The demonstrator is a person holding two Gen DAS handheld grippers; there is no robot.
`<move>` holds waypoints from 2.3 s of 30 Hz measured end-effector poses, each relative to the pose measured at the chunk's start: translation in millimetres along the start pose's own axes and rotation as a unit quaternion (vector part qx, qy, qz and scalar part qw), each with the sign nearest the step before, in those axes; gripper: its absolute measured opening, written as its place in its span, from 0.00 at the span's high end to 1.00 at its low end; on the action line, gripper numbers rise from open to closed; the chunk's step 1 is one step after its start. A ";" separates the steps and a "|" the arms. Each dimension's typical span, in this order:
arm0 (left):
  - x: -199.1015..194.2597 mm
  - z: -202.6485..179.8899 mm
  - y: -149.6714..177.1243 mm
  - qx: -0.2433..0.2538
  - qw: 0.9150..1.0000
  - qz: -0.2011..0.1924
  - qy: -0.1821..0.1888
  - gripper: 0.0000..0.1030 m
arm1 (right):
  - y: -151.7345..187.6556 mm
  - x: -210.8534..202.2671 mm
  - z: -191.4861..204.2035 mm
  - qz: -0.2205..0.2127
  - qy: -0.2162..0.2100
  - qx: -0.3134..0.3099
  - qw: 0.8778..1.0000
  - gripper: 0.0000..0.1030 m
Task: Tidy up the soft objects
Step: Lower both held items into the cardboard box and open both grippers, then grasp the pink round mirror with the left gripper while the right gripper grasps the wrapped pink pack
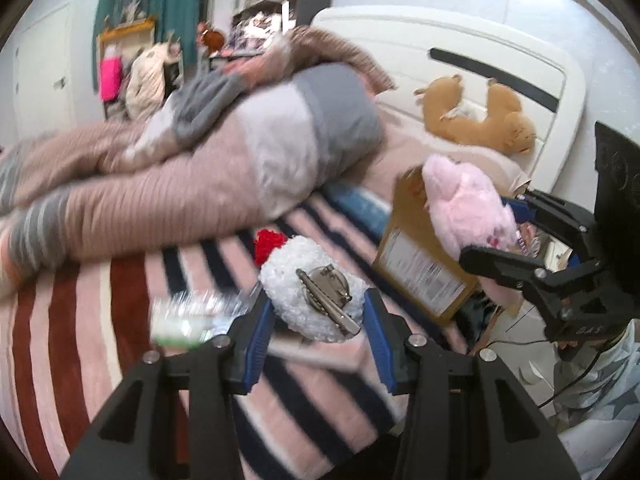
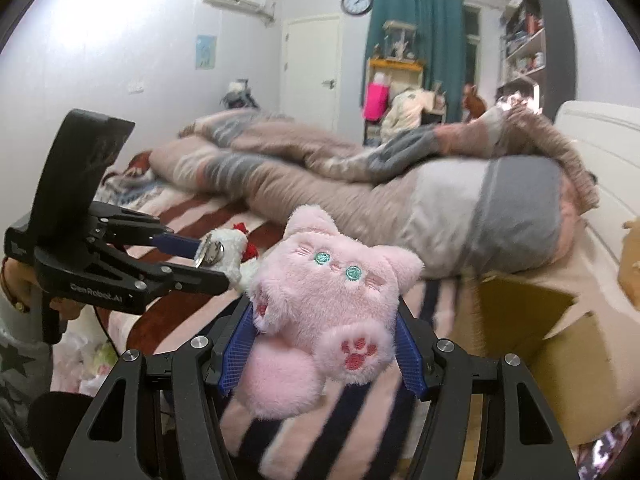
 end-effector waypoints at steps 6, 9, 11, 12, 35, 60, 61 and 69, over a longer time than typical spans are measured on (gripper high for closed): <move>11.5 -60.8 -68.6 0.055 0.998 -0.009 0.035 0.60 | 14.7 -29.5 -63.5 -0.014 0.048 0.052 0.997 0.42; 25.2 -96.0 -91.7 0.082 0.995 0.004 0.051 0.60 | 31.0 -29.9 -96.1 0.001 0.075 0.080 0.994 0.42; 41.4 -120.5 -108.1 0.105 0.992 0.024 0.066 0.60 | 43.1 -23.4 -114.6 0.019 0.090 0.095 0.991 0.42; 48.9 -130.6 -115.2 0.114 0.991 0.032 0.069 0.60 | 47.9 -20.6 -119.6 0.026 0.093 0.099 0.990 0.41; 118.5 -174.7 -138.5 0.155 0.983 0.091 0.041 0.29 | 84.8 16.3 -146.6 0.080 0.080 0.113 0.987 0.19; 4.1 6.5 -40.3 0.023 0.999 -0.011 -0.037 0.29 | 0.7 -4.4 -17.9 0.006 0.046 0.002 0.999 0.00; 4.3 15.4 -33.7 0.017 0.999 -0.010 -0.038 0.28 | -2.8 2.4 -7.3 0.014 0.039 -0.012 0.999 0.00; 24.6 71.5 17.5 -0.027 0.998 0.010 -0.050 0.24 | -5.9 76.7 42.4 0.096 -0.045 -0.039 0.994 0.00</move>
Point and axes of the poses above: each gripper's, at about its wrist camera, not at the fingertips, and x roughly the way its jaws point, z to its left, y to its underside, the point moved 2 cm from there along x, roughly the way its jaws point, and after that the axes turned 13 degrees about z, right-handed, at the moved point
